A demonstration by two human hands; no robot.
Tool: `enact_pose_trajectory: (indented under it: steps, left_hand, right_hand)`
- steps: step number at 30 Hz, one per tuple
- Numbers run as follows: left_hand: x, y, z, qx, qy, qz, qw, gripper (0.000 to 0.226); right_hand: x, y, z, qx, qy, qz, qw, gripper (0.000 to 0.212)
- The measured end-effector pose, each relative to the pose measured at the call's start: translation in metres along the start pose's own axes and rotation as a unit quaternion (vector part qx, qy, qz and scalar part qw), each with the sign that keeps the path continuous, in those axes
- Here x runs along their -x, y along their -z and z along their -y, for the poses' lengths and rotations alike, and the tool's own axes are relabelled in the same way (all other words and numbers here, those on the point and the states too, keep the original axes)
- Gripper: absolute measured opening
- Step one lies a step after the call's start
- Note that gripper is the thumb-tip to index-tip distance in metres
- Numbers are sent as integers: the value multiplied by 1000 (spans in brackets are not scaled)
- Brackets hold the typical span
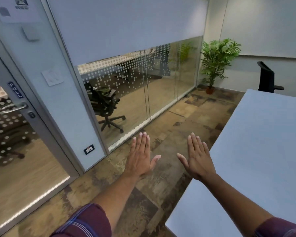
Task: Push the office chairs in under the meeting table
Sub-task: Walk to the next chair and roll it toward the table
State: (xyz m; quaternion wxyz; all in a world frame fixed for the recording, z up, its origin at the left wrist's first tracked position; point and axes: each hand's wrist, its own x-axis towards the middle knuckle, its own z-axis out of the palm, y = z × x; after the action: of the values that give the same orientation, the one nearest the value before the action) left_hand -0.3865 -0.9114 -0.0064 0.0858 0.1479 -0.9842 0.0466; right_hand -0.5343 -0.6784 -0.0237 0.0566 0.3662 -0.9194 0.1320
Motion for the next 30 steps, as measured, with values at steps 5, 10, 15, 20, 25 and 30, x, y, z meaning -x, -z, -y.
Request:
enact_pose_trajectory:
  steps: [5,10,15,20,25,30]
  left_hand:
    - [-69,-16,80,3,-22,1,1000,101]
    - [-127,-23,157,-1,-40,-2,999,102]
    - [-173,-40,204,5,-42,-3,999,103]
    - [-228,-54,217,8,-63,7,998,101]
    - [-303,-71,203,30,-104,-5,994,104]
    - [-402,-95,177,47,-124,-11,991,103]
  right_hand:
    - [-80,-29,36,3,-34,-6,999,104]
    - [-153,-55,72,-8,-71,-16,997,102]
    - [-210,-78,89,-2,-91,-19,996,99]
    - [-260,-84,78,8,-115,-27,993,99]
    - [-312,-88,46,19,-145,-32,989,97]
    - [-374,-92,-13,20,-163,-31,986,98]
